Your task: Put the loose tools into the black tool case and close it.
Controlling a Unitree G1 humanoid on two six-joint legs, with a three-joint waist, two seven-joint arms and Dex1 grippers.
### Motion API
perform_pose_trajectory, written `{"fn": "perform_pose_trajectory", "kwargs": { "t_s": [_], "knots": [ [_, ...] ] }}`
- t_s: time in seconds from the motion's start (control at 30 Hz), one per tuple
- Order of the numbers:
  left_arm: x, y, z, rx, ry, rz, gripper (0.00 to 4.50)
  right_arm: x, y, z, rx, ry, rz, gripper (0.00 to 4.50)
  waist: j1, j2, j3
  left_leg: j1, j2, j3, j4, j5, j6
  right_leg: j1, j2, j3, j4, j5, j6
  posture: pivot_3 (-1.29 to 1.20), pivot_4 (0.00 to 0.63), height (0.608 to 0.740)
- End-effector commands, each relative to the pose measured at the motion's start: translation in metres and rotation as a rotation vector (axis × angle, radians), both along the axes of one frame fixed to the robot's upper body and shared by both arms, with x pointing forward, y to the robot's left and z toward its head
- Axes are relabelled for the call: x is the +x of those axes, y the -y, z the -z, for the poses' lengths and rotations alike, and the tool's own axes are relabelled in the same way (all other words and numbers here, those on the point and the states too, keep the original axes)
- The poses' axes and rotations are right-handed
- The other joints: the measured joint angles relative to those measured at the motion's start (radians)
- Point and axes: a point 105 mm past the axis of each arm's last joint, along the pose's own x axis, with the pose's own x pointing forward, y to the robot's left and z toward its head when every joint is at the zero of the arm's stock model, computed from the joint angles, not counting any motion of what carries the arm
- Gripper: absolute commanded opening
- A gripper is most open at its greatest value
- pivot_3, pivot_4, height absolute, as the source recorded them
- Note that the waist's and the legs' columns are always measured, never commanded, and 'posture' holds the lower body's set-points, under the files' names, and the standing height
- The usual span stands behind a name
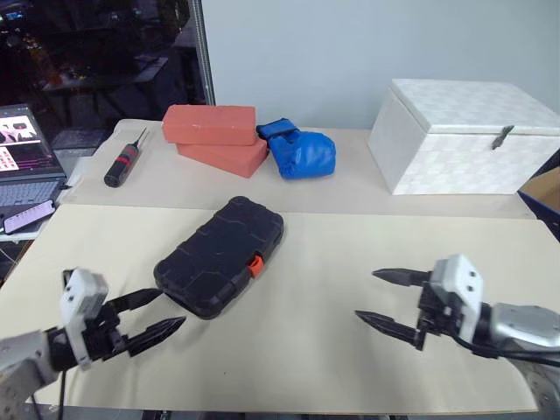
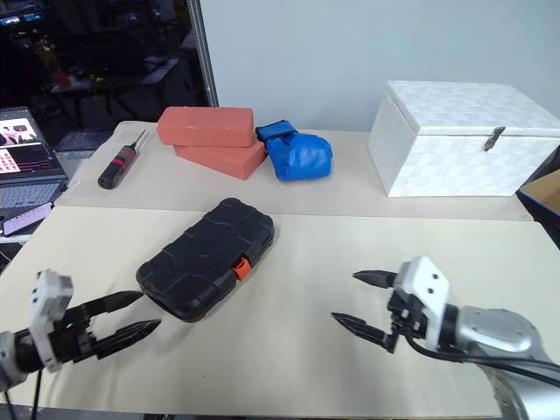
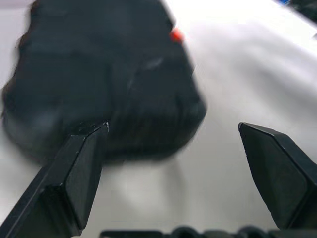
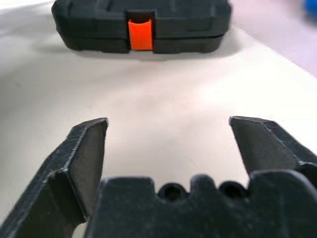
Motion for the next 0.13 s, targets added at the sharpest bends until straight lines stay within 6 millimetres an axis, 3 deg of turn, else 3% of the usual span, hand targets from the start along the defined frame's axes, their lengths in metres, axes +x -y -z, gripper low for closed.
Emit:
{"fn": "perform_pose_trajectory", "kwargs": {
  "t_s": [0.03, 0.13],
  "knots": [
    [-0.0104, -0.0013, -0.0015, 0.062, 0.037, 0.007, 4.50, -0.0031, 0.0055, -0.0160, -0.042, 0.088, -0.022, 4.45, 0.000, -0.002, 0.001, 0.000, 0.000, 0.000, 0.000, -0.001, -0.001, -0.002, 0.000, 0.000, -0.002, 0.000, 0.000, 0.00, 0.150, 0.740],
    [-0.0132, 0.0003, 0.0029, 0.038, 0.015, 0.016, 4.50, 0.0007, 0.0054, -0.0174, -0.040, 0.096, -0.029, 4.45, 0.000, -0.001, 0.002, 0.000, 0.001, -0.002, 0.000, -0.002, -0.003, -0.001, 0.000, -0.001, -0.009, 0.000, -0.001, 0.00, 0.150, 0.740]
  ]
}}
